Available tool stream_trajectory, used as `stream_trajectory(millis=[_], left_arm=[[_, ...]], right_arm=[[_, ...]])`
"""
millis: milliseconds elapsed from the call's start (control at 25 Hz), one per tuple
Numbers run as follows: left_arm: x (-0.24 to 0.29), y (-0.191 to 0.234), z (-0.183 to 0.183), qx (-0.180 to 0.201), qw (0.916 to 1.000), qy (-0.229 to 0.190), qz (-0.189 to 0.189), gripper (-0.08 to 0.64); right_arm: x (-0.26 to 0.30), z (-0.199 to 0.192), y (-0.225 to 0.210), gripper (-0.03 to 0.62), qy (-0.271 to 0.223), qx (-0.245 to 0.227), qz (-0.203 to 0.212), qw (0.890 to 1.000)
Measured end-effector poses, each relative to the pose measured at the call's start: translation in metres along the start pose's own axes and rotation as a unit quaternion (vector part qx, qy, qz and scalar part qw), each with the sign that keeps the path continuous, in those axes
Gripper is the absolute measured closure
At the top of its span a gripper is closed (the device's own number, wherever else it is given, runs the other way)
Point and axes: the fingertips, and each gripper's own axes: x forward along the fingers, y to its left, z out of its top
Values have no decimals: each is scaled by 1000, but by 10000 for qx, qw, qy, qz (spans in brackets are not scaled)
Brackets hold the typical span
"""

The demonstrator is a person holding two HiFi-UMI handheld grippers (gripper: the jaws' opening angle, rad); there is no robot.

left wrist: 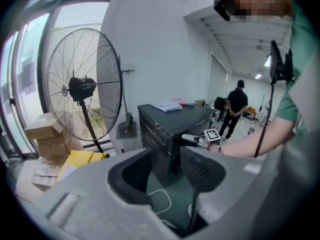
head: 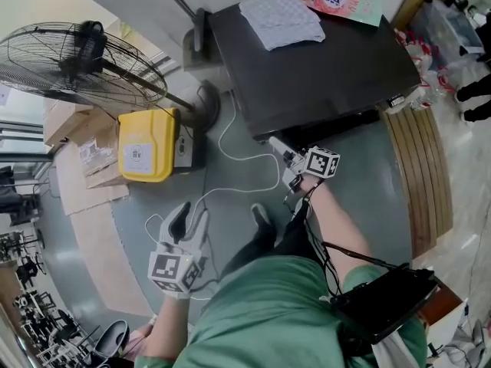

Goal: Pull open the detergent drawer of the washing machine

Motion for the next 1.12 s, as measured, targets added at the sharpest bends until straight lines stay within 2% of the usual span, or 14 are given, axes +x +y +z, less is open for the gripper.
stream_trajectory(millis=[120, 320, 400, 480, 680, 1120], left_arm=[[-12, 3, -11, -5, 9999, 56, 85, 377], [-22, 0, -20, 13, 9999, 98, 89, 377], [-22, 1, -21, 2, 10000, 85, 52, 377], [-19, 3, -22, -28, 10000, 70, 0, 377], [-4, -1, -13, -68, 9997, -3, -243, 377], [21, -32, 9, 323, 9956, -61, -876, 379]], right_arm=[[-1, -1, 2, 222, -130, 13, 181, 9998], [-10, -10, 0, 238, -60, -207, 54, 9998], [-20, -12, 4, 295, -210, -116, 128, 9996], [-32, -20, 8, 298, -334, 42, 208, 9992], [-60, -42, 19, 298, -317, 199, 201, 9991], [-112, -72, 34, 296, -366, 224, 148, 9990]])
